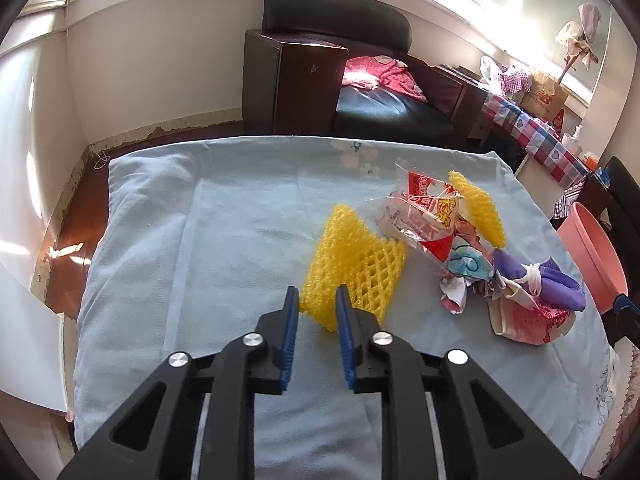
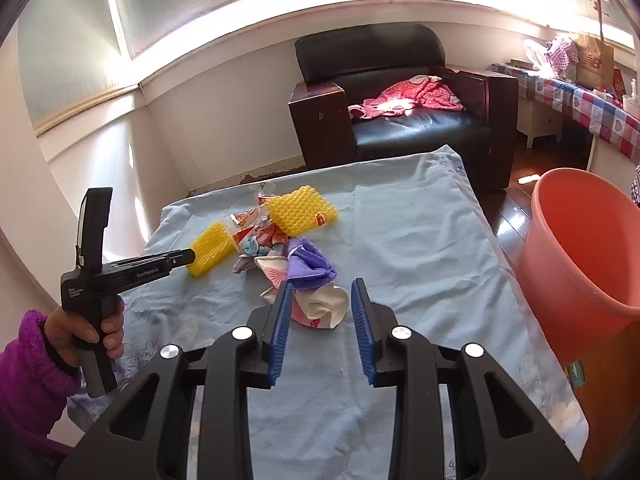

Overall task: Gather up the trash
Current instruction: 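Grasp the yellow mesh foam sleeve with the left tool while the right tool grasps the purple cloth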

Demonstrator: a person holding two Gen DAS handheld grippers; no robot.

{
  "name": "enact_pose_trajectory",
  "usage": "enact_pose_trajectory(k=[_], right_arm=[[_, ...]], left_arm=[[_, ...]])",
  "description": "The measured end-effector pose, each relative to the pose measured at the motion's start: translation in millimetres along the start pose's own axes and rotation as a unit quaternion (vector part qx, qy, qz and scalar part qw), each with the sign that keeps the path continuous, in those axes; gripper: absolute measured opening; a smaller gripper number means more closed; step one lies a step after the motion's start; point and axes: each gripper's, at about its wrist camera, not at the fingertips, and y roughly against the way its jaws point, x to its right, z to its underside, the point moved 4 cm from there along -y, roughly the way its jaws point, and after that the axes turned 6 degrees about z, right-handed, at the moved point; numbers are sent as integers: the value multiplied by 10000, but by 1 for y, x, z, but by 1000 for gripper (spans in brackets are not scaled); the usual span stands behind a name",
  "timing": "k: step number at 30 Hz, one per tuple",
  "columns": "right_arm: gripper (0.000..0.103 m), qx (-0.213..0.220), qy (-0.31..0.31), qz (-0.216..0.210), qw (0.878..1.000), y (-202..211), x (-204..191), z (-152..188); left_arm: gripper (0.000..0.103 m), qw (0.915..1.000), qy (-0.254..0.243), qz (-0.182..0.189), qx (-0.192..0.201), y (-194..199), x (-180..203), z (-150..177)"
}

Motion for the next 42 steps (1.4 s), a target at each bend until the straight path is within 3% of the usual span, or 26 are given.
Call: enact_pose_trajectory(k=[4, 18, 25, 30, 34, 42], right_arm=[[31, -106, 84, -85, 9999, -8, -8, -4], [31, -358, -218, -201, 9989, -47, 2, -31], [31, -988, -511, -555, 9922, -76, 7, -20], [30, -912, -310, -674, 9931, -69, 1, -14], [19, -767, -209, -659, 9946, -58, -1, -14], [17, -380, -156, -661, 9970, -31, -2, -22]], left_arm=[[8, 9999, 37, 70, 92, 9, 1, 3], [8, 9985, 99, 184, 501, 69, 4, 15], [8, 9984, 118, 210, 519, 90, 7, 24], [8, 9984, 139, 205, 508, 100, 10, 28], [8, 9978, 138, 226, 611, 110, 13, 27], [8, 9954, 62, 316, 906, 132, 20, 17]])
